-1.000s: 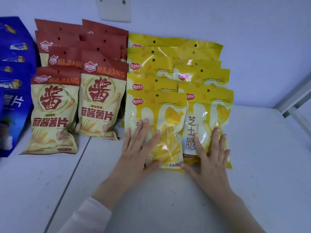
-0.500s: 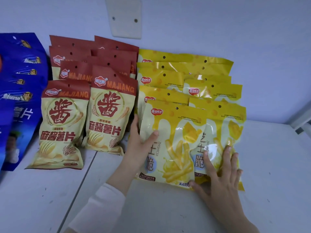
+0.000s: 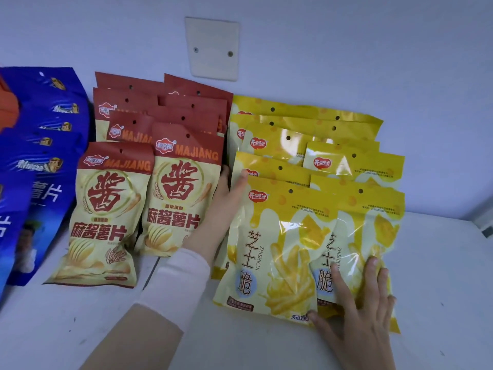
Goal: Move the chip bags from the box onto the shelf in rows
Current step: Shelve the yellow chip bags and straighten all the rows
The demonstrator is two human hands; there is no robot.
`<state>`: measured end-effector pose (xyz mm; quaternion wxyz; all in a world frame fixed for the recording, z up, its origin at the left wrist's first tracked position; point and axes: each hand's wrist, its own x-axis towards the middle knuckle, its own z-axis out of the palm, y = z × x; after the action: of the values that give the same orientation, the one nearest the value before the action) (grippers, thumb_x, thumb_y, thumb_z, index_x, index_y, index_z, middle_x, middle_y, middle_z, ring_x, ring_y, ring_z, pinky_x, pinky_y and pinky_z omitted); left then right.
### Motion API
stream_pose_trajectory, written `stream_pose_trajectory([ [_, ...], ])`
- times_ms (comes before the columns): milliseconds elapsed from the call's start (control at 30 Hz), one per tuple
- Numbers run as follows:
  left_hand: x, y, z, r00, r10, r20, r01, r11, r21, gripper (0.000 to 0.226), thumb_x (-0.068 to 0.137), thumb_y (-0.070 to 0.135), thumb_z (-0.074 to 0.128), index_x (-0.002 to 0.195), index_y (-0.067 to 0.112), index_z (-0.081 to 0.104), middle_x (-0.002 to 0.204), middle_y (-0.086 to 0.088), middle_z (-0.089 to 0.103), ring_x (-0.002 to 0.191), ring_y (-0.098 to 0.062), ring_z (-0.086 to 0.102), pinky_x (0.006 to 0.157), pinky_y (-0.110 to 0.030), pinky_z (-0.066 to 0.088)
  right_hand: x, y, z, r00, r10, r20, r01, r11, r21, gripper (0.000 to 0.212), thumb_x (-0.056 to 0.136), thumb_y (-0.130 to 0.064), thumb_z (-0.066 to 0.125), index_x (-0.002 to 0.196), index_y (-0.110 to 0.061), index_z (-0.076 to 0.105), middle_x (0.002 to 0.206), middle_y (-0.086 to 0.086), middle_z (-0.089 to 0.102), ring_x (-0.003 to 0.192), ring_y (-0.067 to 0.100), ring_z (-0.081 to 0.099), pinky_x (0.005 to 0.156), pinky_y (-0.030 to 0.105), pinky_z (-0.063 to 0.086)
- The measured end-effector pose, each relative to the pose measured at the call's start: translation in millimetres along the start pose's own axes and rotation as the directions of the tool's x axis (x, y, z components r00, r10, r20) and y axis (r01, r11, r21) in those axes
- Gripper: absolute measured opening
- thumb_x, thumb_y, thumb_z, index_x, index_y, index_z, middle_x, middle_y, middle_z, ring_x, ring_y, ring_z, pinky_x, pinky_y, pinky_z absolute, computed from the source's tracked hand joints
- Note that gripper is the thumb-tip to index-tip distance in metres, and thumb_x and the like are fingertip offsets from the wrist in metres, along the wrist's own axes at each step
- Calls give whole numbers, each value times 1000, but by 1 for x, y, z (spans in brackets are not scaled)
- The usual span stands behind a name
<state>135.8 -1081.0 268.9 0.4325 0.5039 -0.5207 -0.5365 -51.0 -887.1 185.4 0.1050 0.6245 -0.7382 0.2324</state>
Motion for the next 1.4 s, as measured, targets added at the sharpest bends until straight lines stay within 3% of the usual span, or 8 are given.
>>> stream_pose_trajectory([
  [200,40,2,3,996,-71,62,77,992,-99,116,45,95,42,144,37,25,142,2,44,126,-23,45,106,-48,35,2,0,1,999,-13,-35,13,1000,4,78,77,-81,26,141,-36,25,149,26,17,134,47,21,89,64,32],
  [467,31,3,-6,961,-174,216,215,960,-181,78,68,85,41,124,33,56,120,-4,65,107,-25,63,97,-45,45,4,0,4,998,-9,-55,8,1000,-8,79,76,-82,26,140,-35,27,148,27,19,134,47,22,89,64,32],
  [733,8,29,-3,912,-231,340,320,918,-235,63,89,66,26,117,20,59,113,-7,67,99,-24,63,84,-36,49,3,-2,4,999,5,-37,-6,1000,-11,73,81,-77,24,139,-33,27,149,27,15,134,48,19,89,65,31],
  [833,0,21,-11,962,-161,221,217,942,-255,57,88,68,23,106,28,60,97,0,72,80,-13,68,72,-28,52,1,-1,4,1000,9,-28,-9,1000,-10,70,83,-74,24,139,-32,26,150,27,13,136,47,14,92,68,29],
  [967,-38,-8,-19,998,4,69,7,987,-159,73,73,72,52,135,36,40,135,14,48,121,1,46,105,-30,36,-1,0,3,1000,26,-10,-26,1000,10,70,83,-73,27,139,-31,29,152,24,11,138,45,10,94,69,27],
  [1033,-78,-24,-13,984,133,115,-122,988,-97,72,78,43,67,139,37,29,124,30,50,111,18,46,91,-12,42,-1,-1,3,999,32,-9,-32,999,18,70,83,-72,28,139,-29,33,152,23,10,139,45,9,95,68,26],
  [1133,-108,-44,1,965,234,120,-238,971,20,75,63,25,81,118,49,35,101,41,54,99,14,54,70,-10,50,1,-2,1,999,42,-2,-42,999,23,69,85,-72,25,139,-29,33,153,22,6,139,44,5,97,69,23],
  [1400,-93,-54,15,934,351,-62,-346,935,80,77,63,12,82,110,51,35,99,49,48,101,26,45,76,2,39,8,8,3,998,-41,50,40,999,3,78,81,-77,26,143,-29,25,153,24,-1,140,44,-3,98,69,18],
])
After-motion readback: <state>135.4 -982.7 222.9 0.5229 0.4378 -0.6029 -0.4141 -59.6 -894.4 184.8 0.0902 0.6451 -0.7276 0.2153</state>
